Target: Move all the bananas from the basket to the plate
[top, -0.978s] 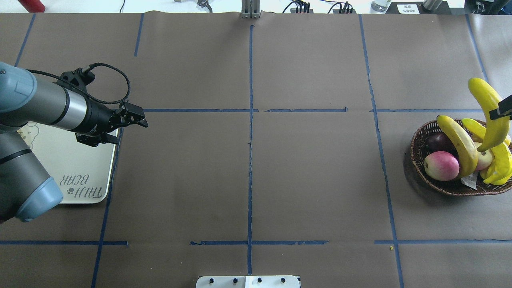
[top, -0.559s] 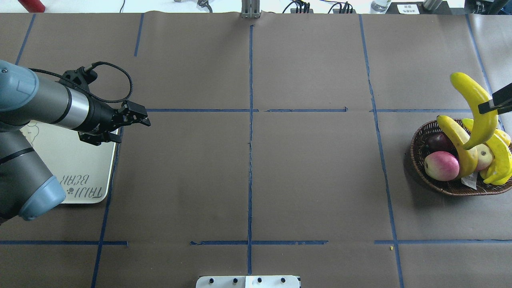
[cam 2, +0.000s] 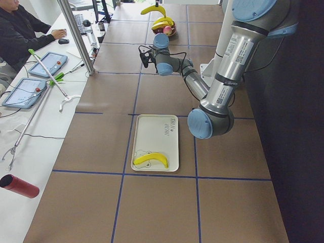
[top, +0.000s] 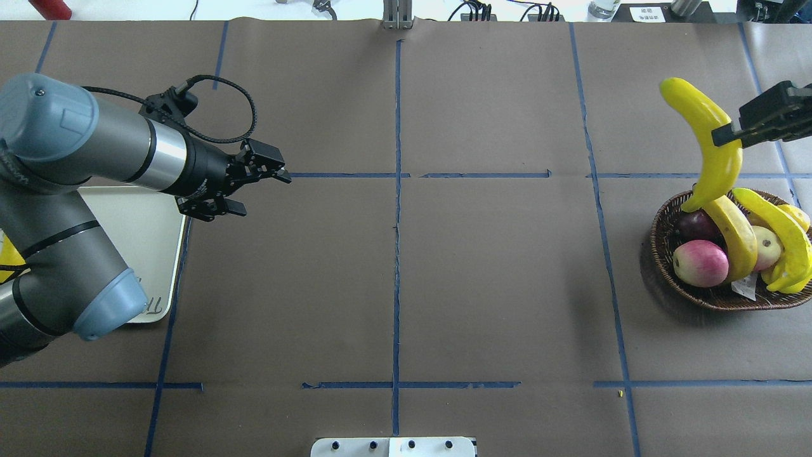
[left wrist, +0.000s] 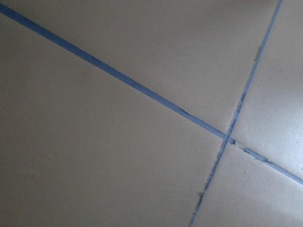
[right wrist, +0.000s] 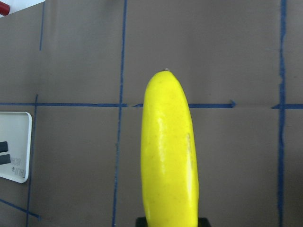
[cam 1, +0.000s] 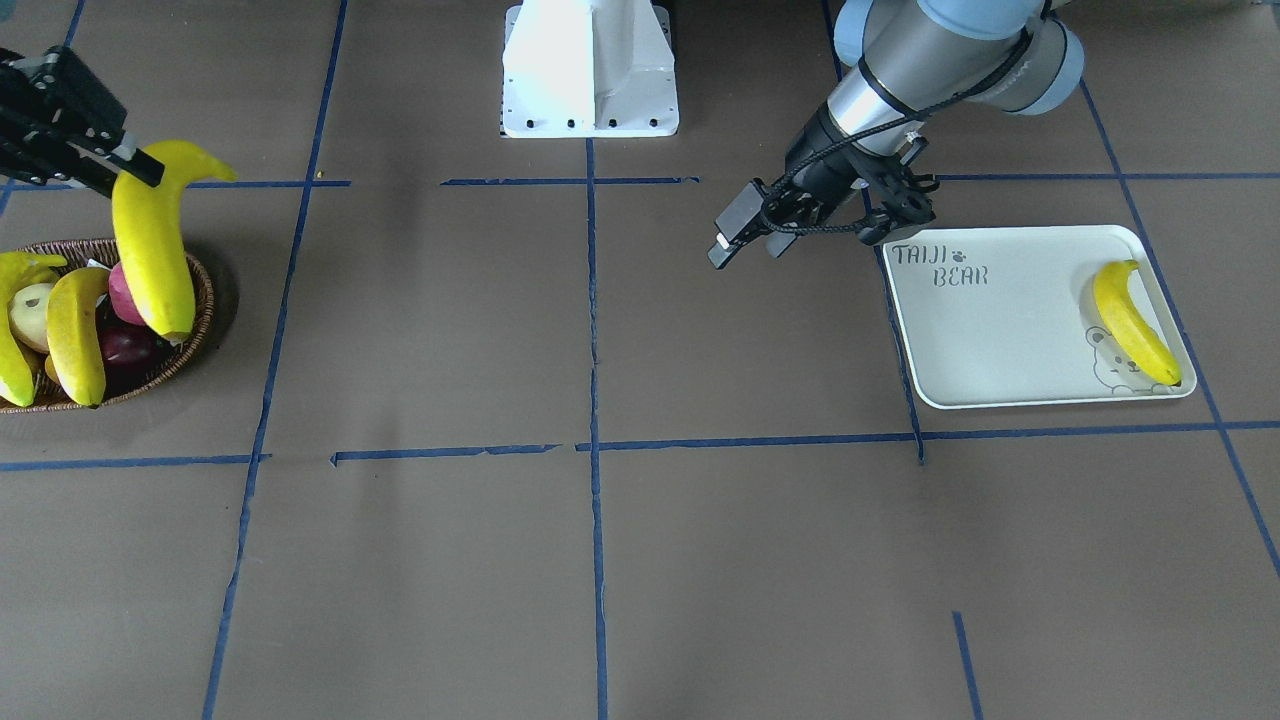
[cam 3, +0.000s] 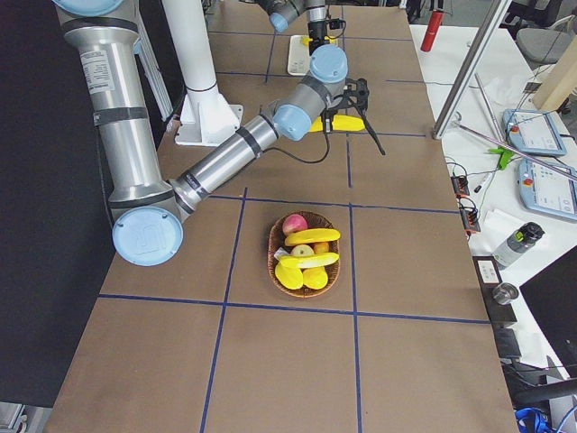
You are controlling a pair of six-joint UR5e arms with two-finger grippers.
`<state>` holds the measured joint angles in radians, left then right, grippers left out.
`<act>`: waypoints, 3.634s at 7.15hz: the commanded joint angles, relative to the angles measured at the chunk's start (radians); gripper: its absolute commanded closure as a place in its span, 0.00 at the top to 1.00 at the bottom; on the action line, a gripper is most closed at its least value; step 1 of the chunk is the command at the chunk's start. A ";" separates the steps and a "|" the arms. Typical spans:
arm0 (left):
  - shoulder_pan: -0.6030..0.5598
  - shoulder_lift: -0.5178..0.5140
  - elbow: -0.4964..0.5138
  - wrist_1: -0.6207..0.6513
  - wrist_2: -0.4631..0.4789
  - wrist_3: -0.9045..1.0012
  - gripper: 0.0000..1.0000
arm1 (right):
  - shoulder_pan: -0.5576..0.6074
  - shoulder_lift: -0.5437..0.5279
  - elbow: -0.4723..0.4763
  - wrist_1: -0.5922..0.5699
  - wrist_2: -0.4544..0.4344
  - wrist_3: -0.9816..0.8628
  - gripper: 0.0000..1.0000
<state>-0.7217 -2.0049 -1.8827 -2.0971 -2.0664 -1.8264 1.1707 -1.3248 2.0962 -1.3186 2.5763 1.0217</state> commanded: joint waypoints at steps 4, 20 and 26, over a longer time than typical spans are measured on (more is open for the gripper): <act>-0.005 -0.031 -0.016 -0.150 0.000 -0.180 0.99 | -0.556 0.108 0.100 0.240 -0.633 0.530 0.02; 0.128 -0.118 0.019 -0.313 -0.001 -0.286 0.26 | -0.815 0.153 0.117 0.243 -0.892 0.529 0.02; 0.104 -0.110 0.019 -0.308 -0.001 -0.281 0.00 | -0.810 0.144 0.140 0.243 -0.901 0.532 1.00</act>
<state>-0.6019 -2.1169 -1.8650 -2.4088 -2.0678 -2.1089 0.3599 -1.1756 2.2306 -1.0753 1.6739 1.5544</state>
